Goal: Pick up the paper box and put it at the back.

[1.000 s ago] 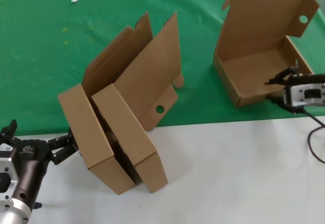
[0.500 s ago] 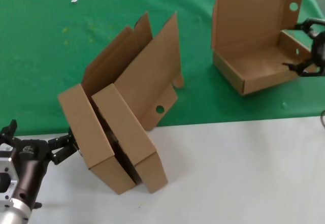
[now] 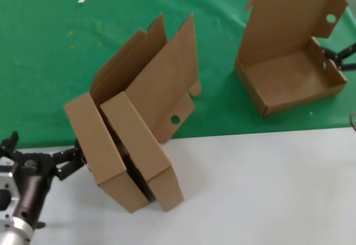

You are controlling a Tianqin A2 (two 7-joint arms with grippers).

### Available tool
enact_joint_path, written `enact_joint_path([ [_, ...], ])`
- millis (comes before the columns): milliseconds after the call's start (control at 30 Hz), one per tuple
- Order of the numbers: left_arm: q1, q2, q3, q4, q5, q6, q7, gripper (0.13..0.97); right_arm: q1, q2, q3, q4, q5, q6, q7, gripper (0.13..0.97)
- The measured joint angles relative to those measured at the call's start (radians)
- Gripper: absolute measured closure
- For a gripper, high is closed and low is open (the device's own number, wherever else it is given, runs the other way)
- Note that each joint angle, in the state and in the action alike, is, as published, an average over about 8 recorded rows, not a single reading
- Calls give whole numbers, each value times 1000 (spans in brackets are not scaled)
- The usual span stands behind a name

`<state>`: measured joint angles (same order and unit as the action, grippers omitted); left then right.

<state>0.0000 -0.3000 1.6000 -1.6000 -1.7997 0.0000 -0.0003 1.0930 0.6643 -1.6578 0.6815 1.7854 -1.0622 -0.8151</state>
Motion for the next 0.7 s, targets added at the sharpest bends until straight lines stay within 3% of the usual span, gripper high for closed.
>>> enact_joint_path([
  [233, 0, 0, 0, 0, 0, 0, 0, 132, -312, -67, 307, 304, 152, -29, 142, 222],
  [467, 0, 0, 0, 0, 0, 0, 0, 132, -630, -308, 616, 612, 217, -70, 271, 157],
  [567, 0, 0, 0, 0, 0, 0, 0, 132, -746, -415, 707, 728, 226, -83, 318, 145],
  [700, 0, 0, 0, 0, 0, 0, 0, 132, -820, -477, 741, 800, 228, -68, 355, 129],
])
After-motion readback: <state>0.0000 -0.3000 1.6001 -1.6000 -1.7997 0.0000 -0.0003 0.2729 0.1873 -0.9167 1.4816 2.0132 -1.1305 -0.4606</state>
